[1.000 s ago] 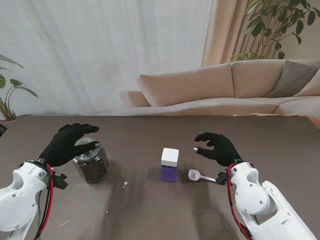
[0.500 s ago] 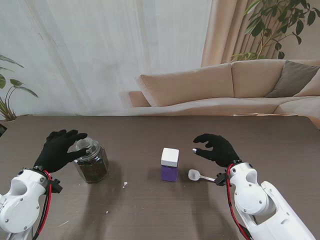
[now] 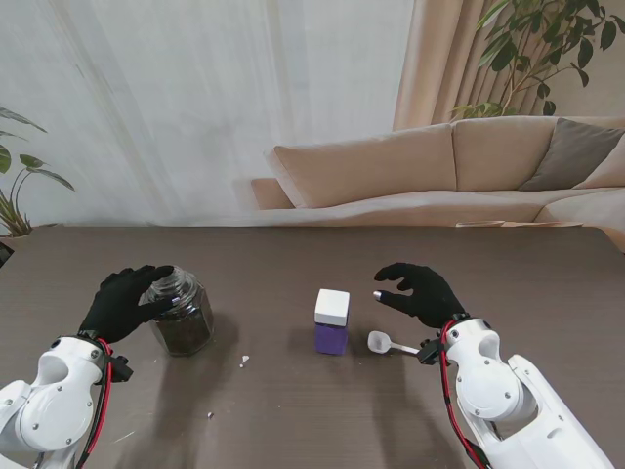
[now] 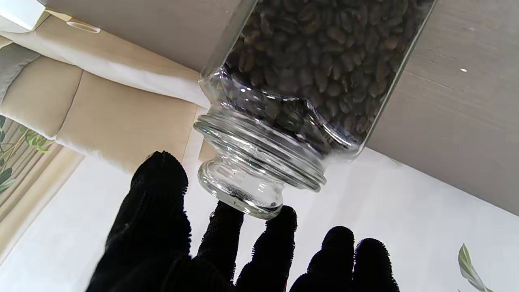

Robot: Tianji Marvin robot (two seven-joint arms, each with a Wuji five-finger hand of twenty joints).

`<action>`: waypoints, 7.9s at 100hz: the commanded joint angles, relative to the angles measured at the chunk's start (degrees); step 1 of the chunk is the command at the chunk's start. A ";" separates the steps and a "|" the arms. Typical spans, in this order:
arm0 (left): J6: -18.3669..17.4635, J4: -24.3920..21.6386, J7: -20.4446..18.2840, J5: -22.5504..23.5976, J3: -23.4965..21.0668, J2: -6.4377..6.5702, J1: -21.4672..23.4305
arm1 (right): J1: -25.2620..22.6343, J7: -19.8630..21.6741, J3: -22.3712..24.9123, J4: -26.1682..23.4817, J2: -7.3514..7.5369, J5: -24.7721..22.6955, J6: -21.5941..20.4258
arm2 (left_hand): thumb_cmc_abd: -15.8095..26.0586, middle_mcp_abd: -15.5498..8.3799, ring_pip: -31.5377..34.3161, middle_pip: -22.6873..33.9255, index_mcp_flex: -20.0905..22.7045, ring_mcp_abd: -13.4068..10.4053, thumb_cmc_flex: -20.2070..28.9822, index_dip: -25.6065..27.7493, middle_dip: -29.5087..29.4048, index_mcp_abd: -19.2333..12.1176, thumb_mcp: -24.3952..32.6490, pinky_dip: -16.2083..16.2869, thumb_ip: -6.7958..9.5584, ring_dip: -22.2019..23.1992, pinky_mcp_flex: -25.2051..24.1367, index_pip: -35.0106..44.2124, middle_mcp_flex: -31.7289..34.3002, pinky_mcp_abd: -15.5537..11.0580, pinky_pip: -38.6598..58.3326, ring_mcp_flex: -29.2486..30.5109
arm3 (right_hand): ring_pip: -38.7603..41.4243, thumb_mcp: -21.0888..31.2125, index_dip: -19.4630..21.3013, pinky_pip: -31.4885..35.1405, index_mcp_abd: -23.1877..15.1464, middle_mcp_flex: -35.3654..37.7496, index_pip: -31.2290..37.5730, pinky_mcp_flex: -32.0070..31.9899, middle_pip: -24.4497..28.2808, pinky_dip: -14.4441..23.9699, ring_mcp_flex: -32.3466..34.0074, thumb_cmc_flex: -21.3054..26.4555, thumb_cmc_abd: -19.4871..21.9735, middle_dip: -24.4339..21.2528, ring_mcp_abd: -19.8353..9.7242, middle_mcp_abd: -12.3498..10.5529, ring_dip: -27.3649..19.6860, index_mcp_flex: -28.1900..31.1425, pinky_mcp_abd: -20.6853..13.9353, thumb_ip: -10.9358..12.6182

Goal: Portion coffee beans from the glass jar into the coffee jar

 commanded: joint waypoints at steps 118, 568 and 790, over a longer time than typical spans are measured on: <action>2.50 8.14 -7.22 -10.60 14.63 -0.28 -5.90 | 0.23 -0.07 0.67 1.03 -0.44 0.97 -0.87 | 0.43 0.80 0.01 0.80 3.90 0.35 -0.89 0.39 0.95 2.93 1.75 0.79 0.15 0.29 -0.62 3.86 0.91 0.30 0.53 0.03 | -0.45 -0.47 0.91 0.93 0.62 0.88 -0.45 -31.47 -0.49 1.31 -0.02 -0.48 1.97 0.36 -0.21 1.10 0.35 0.94 1.10 1.34; -8.00 9.28 -32.38 9.28 32.03 5.50 -36.74 | 1.09 2.81 -0.53 2.07 -0.12 3.27 -0.58 | -22.15 1.28 87.86 19.74 -2.36 -20.26 -13.46 18.28 33.06 -9.10 33.93 9.08 -2.63 42.61 58.81 14.61 15.63 -8.25 110.93 51.15 | -0.41 -0.11 0.90 0.60 1.22 0.89 -0.53 -31.75 -0.44 1.52 -0.04 -0.44 3.01 0.34 -0.13 1.47 0.39 0.97 1.11 1.38; -2.59 7.69 -23.89 4.25 29.97 3.21 -36.97 | 1.33 3.78 -0.73 2.37 -0.08 4.48 0.14 | -20.78 -6.49 94.00 24.45 10.56 -18.45 5.78 30.24 46.08 0.36 37.09 18.54 -8.61 32.91 62.79 58.98 44.45 -10.10 110.93 60.25 | -0.51 0.15 1.00 0.55 1.61 0.73 -0.64 -31.91 -0.42 1.66 -0.37 -0.61 3.86 0.29 0.04 1.66 0.34 1.78 0.98 1.45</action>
